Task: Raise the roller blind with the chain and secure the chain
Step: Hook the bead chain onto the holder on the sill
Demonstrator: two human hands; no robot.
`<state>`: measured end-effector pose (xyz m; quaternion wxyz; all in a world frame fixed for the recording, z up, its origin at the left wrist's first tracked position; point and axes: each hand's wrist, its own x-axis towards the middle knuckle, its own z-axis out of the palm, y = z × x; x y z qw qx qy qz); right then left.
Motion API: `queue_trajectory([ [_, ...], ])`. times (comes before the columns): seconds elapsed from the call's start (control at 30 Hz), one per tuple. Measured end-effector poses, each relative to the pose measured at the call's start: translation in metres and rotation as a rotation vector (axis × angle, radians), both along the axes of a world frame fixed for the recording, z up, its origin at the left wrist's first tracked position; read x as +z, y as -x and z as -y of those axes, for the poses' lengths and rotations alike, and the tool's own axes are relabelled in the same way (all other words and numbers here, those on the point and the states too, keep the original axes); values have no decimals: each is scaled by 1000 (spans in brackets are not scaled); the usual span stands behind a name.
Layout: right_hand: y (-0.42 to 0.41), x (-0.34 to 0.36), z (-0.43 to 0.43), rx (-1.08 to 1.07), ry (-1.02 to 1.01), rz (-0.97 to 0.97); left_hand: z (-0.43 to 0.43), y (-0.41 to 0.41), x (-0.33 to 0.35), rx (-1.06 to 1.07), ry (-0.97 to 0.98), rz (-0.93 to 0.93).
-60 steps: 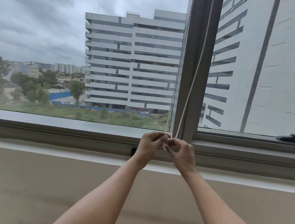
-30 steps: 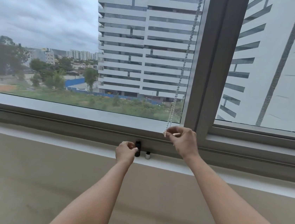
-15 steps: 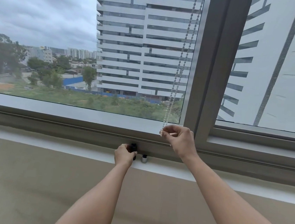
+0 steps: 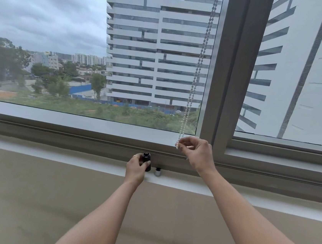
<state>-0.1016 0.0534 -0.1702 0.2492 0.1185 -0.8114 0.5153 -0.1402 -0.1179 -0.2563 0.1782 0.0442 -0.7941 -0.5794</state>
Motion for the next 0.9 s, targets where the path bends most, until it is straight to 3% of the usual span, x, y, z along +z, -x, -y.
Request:
queue_trajectory([
  [0.33, -22, 3, 0, -25, 21, 48, -28, -39, 39, -272, -86, -127],
  [0.9, -55, 16, -21, -4, 42, 95, -59, -78, 62, -435, -93, -159],
])
